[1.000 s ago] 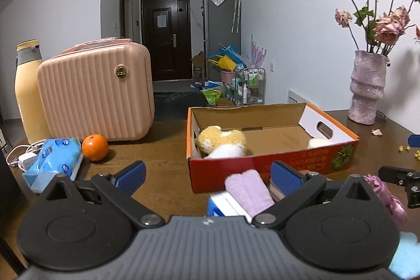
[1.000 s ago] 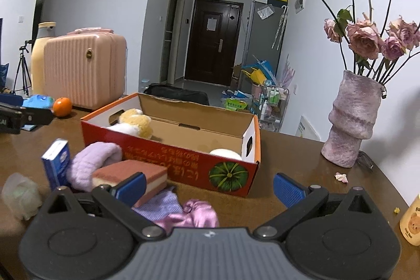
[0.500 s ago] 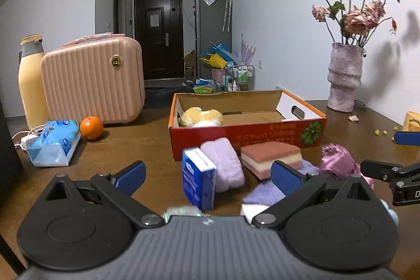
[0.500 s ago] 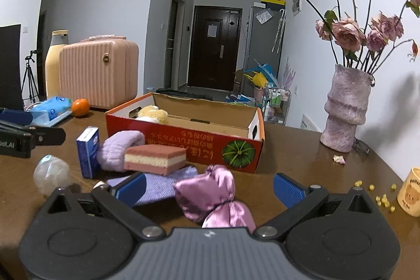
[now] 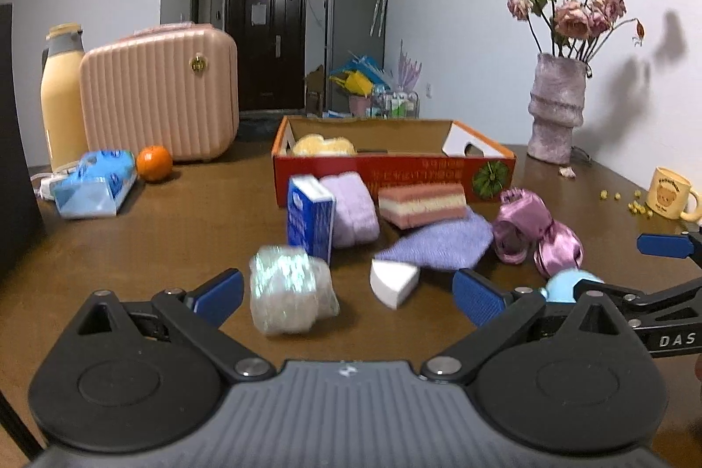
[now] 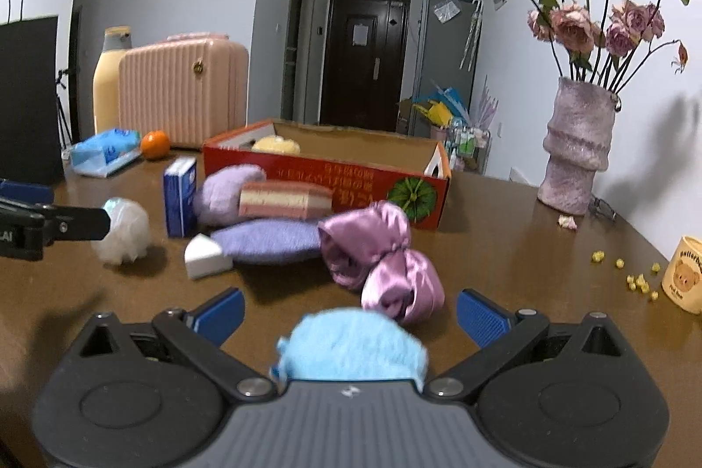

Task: Organize soft objects
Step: 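Withdraw both tools from the box and move the right tool toward the light-blue plush, then close the right gripper on the light-blue plush and lift it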

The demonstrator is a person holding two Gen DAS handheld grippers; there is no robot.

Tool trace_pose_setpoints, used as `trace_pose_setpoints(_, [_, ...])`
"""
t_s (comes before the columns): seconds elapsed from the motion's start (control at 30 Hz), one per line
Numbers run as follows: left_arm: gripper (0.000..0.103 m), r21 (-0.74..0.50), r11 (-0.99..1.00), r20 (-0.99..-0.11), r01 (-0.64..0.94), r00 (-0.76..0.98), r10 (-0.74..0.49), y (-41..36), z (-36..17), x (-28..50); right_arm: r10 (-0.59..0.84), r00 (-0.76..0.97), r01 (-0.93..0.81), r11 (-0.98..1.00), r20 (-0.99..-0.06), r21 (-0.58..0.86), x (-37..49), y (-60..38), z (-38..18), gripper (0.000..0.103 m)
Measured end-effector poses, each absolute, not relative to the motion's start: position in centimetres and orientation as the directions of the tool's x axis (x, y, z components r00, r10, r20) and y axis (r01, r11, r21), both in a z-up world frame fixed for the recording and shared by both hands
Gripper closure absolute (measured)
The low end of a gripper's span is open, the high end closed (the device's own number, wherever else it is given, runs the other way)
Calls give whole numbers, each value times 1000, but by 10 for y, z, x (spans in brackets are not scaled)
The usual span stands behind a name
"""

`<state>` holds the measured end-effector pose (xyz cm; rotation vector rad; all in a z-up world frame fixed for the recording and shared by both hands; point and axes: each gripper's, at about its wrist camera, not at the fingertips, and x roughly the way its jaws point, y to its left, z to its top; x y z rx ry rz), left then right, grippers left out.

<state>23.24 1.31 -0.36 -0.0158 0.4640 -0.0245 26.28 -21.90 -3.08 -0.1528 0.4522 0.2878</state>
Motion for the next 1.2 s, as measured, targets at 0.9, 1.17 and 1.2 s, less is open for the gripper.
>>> trace_pose_setpoints(0.9, [0,-54,998,-500,18,865,-43,16,-16,232,220,742,-331,942,-633,-61,299,-213,-64,27])
trace_pose_setpoints(1.17, [0,-67,998,-504,9,863,-41,18,-16,232,243,771,-334,941,-589,-50,292,-216,-58,48])
trace_pose_setpoints(1.2, [0,-70,998,-505,5,862,-39,19,-16,232,245,776,-333,942,-582,-48,292,-217,-57,51])
